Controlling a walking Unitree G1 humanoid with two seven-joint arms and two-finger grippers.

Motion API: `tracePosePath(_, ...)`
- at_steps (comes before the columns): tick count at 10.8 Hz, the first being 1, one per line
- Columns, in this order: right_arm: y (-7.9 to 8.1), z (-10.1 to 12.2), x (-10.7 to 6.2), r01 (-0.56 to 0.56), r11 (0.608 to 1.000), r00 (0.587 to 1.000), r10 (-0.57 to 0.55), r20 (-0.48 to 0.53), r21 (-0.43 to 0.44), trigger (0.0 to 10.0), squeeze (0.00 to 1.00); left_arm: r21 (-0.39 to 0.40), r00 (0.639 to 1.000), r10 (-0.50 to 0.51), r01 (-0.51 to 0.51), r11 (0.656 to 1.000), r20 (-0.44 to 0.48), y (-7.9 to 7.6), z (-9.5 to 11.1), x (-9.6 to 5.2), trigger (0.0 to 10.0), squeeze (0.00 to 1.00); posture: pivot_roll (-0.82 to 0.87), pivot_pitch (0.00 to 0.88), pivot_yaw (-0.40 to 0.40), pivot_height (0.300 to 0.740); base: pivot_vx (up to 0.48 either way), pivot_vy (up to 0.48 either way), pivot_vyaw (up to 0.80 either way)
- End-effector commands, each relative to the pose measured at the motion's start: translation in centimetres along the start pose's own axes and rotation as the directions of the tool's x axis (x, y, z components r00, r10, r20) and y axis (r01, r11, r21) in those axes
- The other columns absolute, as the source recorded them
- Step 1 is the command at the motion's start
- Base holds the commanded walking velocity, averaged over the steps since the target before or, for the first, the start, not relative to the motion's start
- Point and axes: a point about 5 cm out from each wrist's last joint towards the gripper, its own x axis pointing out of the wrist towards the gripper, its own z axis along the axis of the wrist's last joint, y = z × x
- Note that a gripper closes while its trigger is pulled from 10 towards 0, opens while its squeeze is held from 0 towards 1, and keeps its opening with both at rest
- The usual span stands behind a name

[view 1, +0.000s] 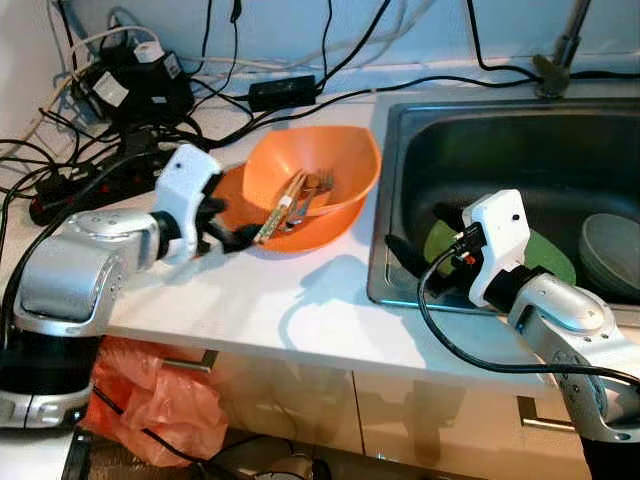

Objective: Kitchen organization

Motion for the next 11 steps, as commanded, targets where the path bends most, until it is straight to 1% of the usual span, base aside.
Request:
tracePosePath(1, 0.4, 0.1, 0.4, -0.026, 1.000, 1.000, 0.026, 0.006, -0.012, 10.0, 0.00, 0.014, 0.999, 0.045, -0.045, 0.999, 0.006, 0.9, 0.3, -0.4, 10.0, 0.00, 0.12, 0.074, 0.168, 0.740, 0.000, 0.000, 0.00)
tracePosePath(3, 0.4, 0.1, 0.3, -0.026, 1.000, 1.000, 0.026, 0.004, -0.014, 10.0, 0.00, 0.002, 0.992, 0.127, -0.127, 0.992, -0.013, 2.4, -1.4, 0.6, 10.0, 0.00, 0.11, 0.074, 0.166, 0.740, 0.000, 0.000, 0.00)
tracePosePath(4, 0.4, 0.1, 0.3, -0.027, 1.000, 1.000, 0.027, 0.003, -0.016, 10.0, 0.00, -0.002, 0.988, 0.156, -0.156, 0.988, -0.005, 2.8, -1.8, 0.8, 10.0, 0.00, 0.11, 0.074, 0.163, 0.740, 0.000, 0.000, 0.00)
tracePosePath(5, 0.4, 0.2, 0.3, -0.028, 0.999, 1.000, 0.028, 0.005, -0.018, 10.0, 0.00, 0.000, 0.977, 0.215, -0.215, 0.977, -0.009, 3.6, -2.2, 0.9, 10.0, 0.00, 0.11, 0.073, 0.162, 0.740, 0.000, 0.000, 0.00)
tracePosePath(6, 0.4, 0.2, 0.4, -0.029, 0.999, 1.000, 0.029, 0.006, -0.018, 10.0, 0.00, -0.007, 0.961, 0.278, -0.278, 0.961, 0.006, 4.4, -2.3, 0.8, 10.0, 0.00, 0.11, 0.072, 0.161, 0.740, 0.000, 0.000, 0.00)
tracePosePath(7, 0.5, 0.2, 0.5, -0.032, 0.999, 0.999, 0.032, 0.007, -0.018, 10.0, 0.00, -0.017, 0.936, 0.352, -0.352, 0.936, 0.022, 5.6, -2.3, 0.5, 10.0, 0.00, 0.11, 0.071, 0.161, 0.740, 0.000, 0.000, 0.00)
tracePosePath(9, 0.6, 0.2, 0.6, -0.033, 0.999, 0.999, 0.034, 0.010, -0.014, 10.0, 0.00, -0.053, 0.866, 0.498, -0.496, 0.867, 0.042, 8.1, -2.6, -0.3, 10.0, 0.00, 0.11, 0.070, 0.164, 0.740, 0.000, 0.000, 0.00)
tracePosePath(10, 0.7, 0.2, 0.7, -0.033, 0.999, 0.999, 0.033, 0.011, -0.013, 10.0, 0.00, -0.054, 0.858, 0.512, -0.510, 0.858, 0.034, 8.5, -3.1, -0.1, 10.0, 0.00, 0.11, 0.070, 0.164, 0.740, 0.000, 0.000, 0.00)
tracePosePath(11, 0.7, 0.2, 0.7, -0.032, 0.999, 0.999, 0.032, 0.012, -0.013, 10.0, 0.00, -0.056, 0.860, 0.509, -0.507, 0.860, 0.028, 8.5, -3.5, 0.3, 10.0, 0.00, 0.11, 0.071, 0.165, 0.740, 0.000, 0.000, 0.00)
